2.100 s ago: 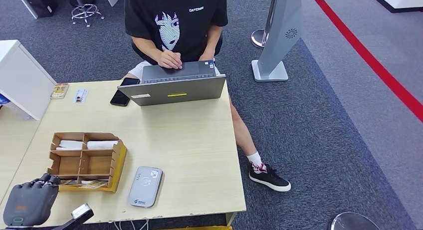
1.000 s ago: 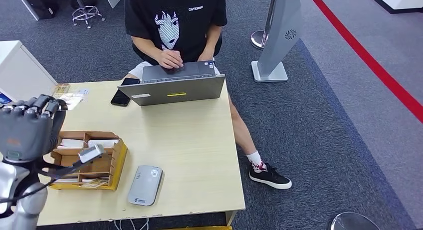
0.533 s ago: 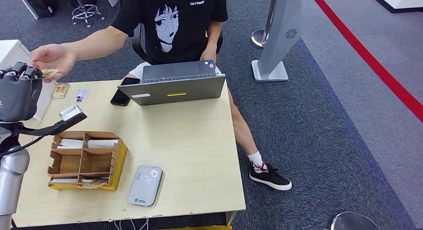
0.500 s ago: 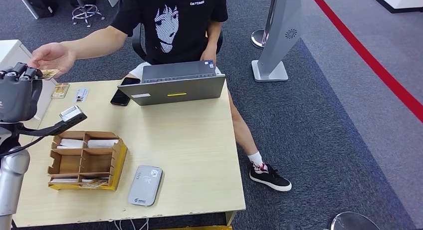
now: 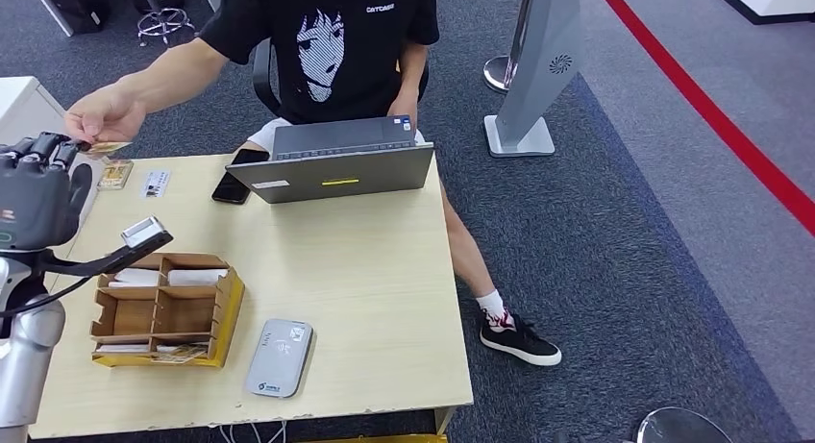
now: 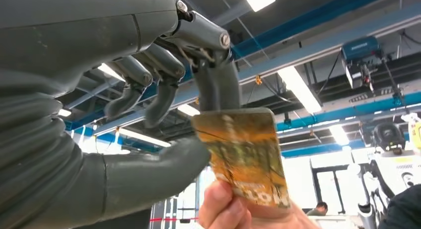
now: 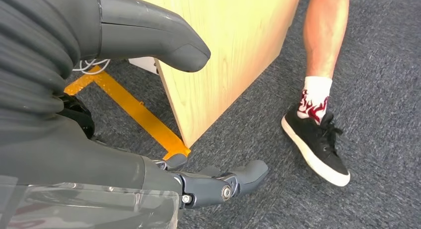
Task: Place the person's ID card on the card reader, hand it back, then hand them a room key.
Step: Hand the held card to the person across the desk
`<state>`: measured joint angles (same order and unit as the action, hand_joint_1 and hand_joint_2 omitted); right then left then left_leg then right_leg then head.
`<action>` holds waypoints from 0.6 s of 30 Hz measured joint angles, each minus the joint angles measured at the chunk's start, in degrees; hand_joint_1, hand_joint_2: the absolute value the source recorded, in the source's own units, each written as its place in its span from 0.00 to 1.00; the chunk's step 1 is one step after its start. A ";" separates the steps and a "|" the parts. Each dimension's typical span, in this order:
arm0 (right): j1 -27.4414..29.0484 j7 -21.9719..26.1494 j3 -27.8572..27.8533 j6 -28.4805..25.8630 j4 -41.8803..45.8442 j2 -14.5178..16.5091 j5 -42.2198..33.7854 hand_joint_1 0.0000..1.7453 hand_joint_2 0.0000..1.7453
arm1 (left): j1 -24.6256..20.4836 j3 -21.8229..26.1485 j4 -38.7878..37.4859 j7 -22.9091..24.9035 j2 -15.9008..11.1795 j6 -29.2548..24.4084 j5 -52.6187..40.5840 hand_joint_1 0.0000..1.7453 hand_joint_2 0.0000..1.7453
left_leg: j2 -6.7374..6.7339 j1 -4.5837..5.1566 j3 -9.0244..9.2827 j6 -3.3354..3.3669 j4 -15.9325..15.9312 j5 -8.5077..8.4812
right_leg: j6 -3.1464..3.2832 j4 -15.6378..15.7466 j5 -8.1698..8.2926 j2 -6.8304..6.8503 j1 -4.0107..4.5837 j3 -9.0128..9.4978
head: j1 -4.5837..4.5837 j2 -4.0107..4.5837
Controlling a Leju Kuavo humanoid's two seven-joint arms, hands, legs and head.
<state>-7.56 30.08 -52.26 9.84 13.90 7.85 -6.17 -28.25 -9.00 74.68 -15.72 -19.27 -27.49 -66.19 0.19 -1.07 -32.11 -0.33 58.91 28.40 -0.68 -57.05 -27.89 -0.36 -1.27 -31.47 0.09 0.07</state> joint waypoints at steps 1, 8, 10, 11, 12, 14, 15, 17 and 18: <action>0.01 0.01 0.00 -0.13 0.00 0.00 0.01 0.00 1.00 | 0.73 0.01 0.60 -0.19 0.18 -0.77 -0.03 0.00 1.00 | 0.00 0.00 0.00 0.01 0.00 0.01 | 0.00 0.00 0.00 0.00 0.00 0.00 | 0.00 0.00; 0.54 0.53 -0.02 -0.52 0.00 -0.01 -0.35 0.00 1.00 | 8.89 0.11 8.64 -1.78 2.52 -6.03 -0.45 0.00 1.00 | -0.01 0.03 0.00 0.03 0.00 0.03 | 0.00 0.02 -0.01 -0.01 -0.02 0.00 | -0.01 -0.01; 0.90 0.72 -0.02 -0.51 0.00 -0.03 -0.49 0.00 1.00 | 11.86 0.28 11.72 -2.39 3.32 -7.39 -0.43 0.00 1.00 | -0.01 0.03 0.00 0.03 0.00 0.04 | 0.00 0.02 -0.02 -0.01 -0.02 -0.01 | -0.01 0.00; 1.07 0.85 -0.02 -0.50 0.00 -0.05 -0.59 0.00 1.00 | 13.32 0.41 13.29 -2.67 3.70 -7.96 -0.42 0.00 1.00 | -0.01 0.03 0.00 0.03 0.00 0.05 | 0.00 0.03 -0.02 -0.01 -0.02 -0.01 | -0.01 0.00; 1.22 0.96 -0.03 -0.48 0.00 -0.07 -0.71 0.00 1.00 | 14.67 0.54 14.76 -2.94 4.06 -8.47 -0.38 0.00 1.00 | -0.01 0.03 0.00 0.03 0.00 0.05 | 0.00 0.03 -0.03 -0.01 -0.02 -0.01 | 0.00 0.00; 1.49 1.14 -0.05 -0.43 0.00 -0.13 -0.99 0.00 1.00 | 17.01 0.82 17.44 -3.48 4.63 -9.40 0.11 0.00 1.00 | -0.01 0.03 -0.01 0.02 0.00 0.06 | -0.01 0.03 -0.04 0.00 -0.02 -0.02 | -0.01 0.00; 1.61 1.22 -0.09 -0.40 0.00 -0.16 -1.12 0.00 1.00 | 18.20 1.05 18.71 -3.89 4.93 -9.85 0.77 0.00 1.00 | -0.01 0.03 -0.01 0.02 -0.01 0.06 | -0.01 0.03 -0.04 0.00 -0.02 -0.02 | 0.00 0.00; 1.90 1.44 -0.26 -0.35 0.00 -0.22 -1.40 0.00 1.00 | 21.01 1.63 21.65 -5.16 5.67 -10.80 2.64 0.00 1.00 | -0.05 0.03 -0.01 0.00 -0.01 0.09 | 0.00 0.03 -0.05 -0.02 -0.02 -0.02 | 0.01 0.00; 2.09 1.58 -0.42 -0.31 0.00 -0.26 -1.57 0.00 1.00 | 22.80 1.89 23.35 -6.07 6.14 -11.22 3.77 0.00 1.00 | -0.08 0.03 -0.01 -0.01 -0.01 0.11 | 0.00 0.03 -0.05 -0.03 -0.02 -0.02 | 0.01 0.00</action>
<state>-5.47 31.66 -52.68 9.54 13.90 7.58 -7.74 -5.45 -7.11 98.03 -21.79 -13.13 -38.71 -62.42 0.12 -1.04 -32.11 -0.34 58.89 28.50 -0.68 -57.02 -27.95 -0.39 -1.29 -31.50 0.10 0.07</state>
